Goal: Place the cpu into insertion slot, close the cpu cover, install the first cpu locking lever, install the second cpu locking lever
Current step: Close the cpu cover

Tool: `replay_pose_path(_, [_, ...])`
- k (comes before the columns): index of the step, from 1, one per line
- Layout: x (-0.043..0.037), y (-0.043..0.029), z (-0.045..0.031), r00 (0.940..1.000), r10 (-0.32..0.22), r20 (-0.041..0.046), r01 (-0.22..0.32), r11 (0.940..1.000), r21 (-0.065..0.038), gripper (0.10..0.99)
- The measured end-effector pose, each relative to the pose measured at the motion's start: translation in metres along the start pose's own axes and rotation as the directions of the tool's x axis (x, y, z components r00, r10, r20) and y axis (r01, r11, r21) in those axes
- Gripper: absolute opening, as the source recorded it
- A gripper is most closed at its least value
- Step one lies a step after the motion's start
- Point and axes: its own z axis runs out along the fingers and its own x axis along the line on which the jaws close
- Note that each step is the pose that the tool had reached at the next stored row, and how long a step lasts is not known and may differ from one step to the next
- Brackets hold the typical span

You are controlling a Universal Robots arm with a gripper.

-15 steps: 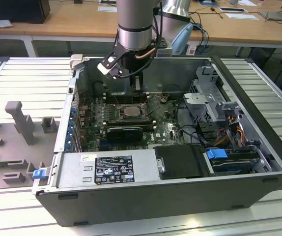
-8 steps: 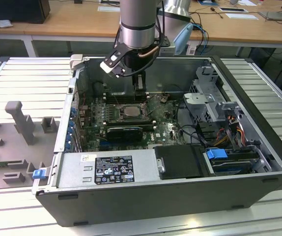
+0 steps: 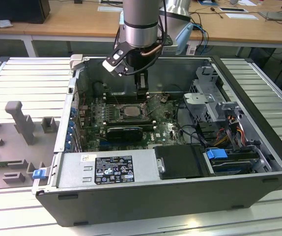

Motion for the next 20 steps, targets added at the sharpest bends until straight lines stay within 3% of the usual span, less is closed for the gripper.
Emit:
replay_pose_path(9, [0.0003, 0.0095, -0.0044, 1.0, 0.0, 0.0001, 0.0, 1.0, 0.002, 0.106])
replay_pose_path(20, [0.0013, 0.0111, -0.0143, 1.0, 0.0, 0.0, 0.0, 1.0, 0.002, 0.106])
